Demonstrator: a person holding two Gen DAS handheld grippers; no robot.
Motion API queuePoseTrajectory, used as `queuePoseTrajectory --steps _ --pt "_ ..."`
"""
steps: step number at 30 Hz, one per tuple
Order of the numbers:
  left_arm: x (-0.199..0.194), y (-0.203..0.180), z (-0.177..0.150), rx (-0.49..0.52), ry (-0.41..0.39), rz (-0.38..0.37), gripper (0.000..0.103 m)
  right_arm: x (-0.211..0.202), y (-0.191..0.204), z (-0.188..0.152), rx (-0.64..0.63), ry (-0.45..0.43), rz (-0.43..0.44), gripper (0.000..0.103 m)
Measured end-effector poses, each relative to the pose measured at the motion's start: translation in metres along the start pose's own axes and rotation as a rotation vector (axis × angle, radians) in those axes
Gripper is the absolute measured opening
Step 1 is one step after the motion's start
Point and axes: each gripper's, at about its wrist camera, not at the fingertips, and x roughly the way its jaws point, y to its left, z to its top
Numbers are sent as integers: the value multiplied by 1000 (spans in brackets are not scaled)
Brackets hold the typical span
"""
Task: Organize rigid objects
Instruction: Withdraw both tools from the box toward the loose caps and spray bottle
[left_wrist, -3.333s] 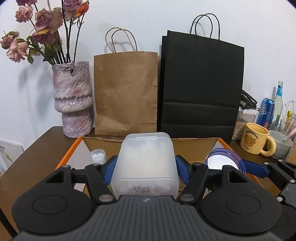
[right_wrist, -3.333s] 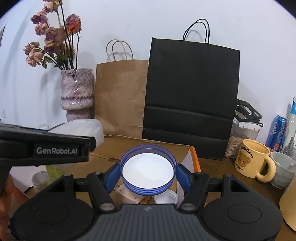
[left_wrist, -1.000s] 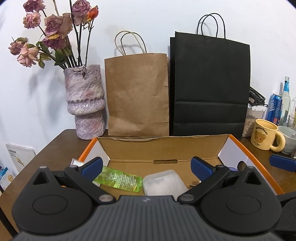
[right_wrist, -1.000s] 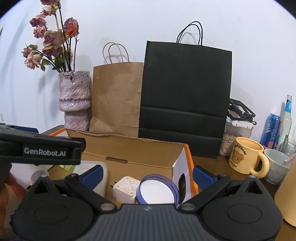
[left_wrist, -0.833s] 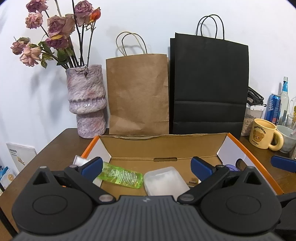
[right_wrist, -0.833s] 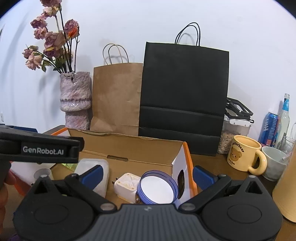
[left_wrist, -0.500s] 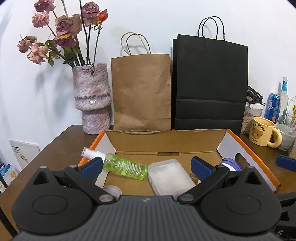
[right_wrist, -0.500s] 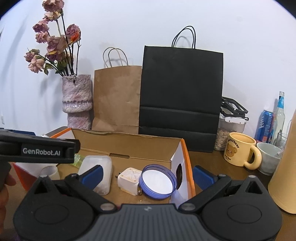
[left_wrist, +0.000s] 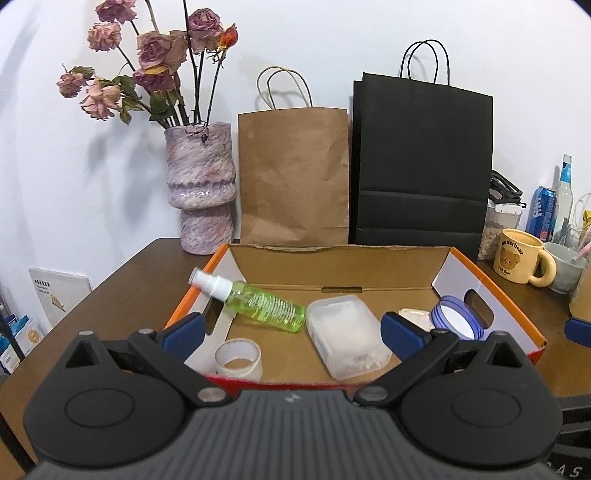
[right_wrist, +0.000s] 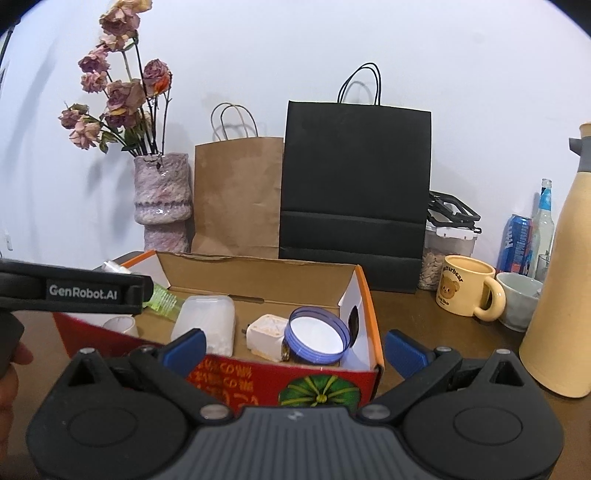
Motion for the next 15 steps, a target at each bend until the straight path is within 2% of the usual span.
queuePoseTrajectory --steps 15 --pt "-39 4 -30 -6 17 -3 103 -41 5 -29 7 26 3 103"
